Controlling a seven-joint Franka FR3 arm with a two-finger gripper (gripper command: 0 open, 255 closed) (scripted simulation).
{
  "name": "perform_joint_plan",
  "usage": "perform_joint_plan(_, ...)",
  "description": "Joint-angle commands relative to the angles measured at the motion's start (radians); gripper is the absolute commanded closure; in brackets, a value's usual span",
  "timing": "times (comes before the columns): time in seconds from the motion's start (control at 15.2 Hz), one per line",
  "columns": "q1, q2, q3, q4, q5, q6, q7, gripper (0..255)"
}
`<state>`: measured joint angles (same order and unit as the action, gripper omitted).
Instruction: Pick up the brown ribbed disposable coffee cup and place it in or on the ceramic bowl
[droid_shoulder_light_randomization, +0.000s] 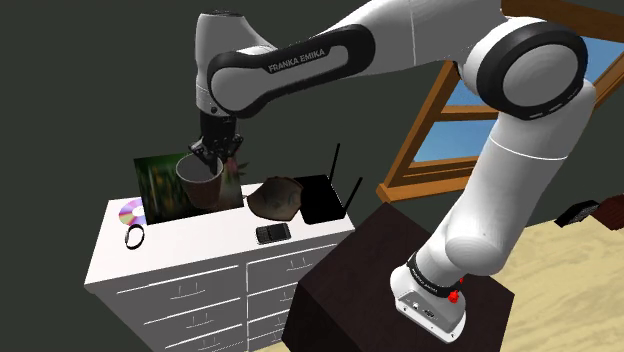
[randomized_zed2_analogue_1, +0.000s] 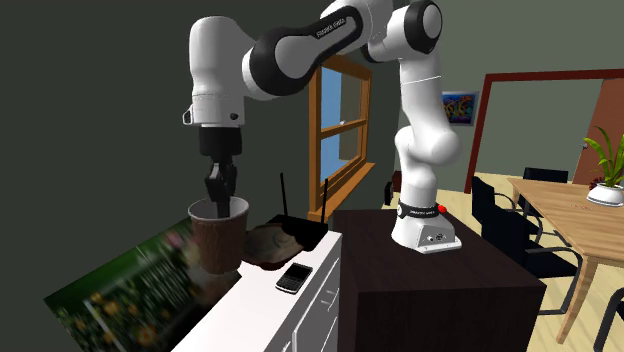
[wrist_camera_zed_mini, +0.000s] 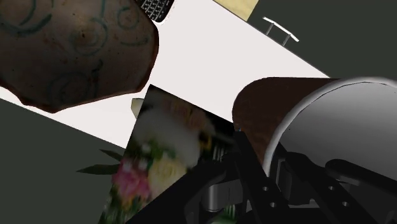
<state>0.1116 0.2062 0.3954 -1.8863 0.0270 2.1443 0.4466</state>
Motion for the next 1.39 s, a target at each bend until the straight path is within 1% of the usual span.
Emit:
perform_joint_plan(0.0,-0.028,-0.051,-0.007,-0.053,0.027,0.003,-0.046,255)
perform_joint_plan(0.46,-0.119,-0.231,-0.068,-0.227,0.115,-0.010,-0.236,255)
perform_joint_plan(0.92,-0.190,-0.369,-0.162,-0.343,0.154,-0.051,-0.419,255)
perform_joint_plan(0.99,-0.197,-0.382,-0.174,-0.352,0.155,-0.057,-0.438,255)
perform_joint_plan(1.32,-0.195,-0.355,-0.170,-0.395,0.156,0.012,-0.443,255)
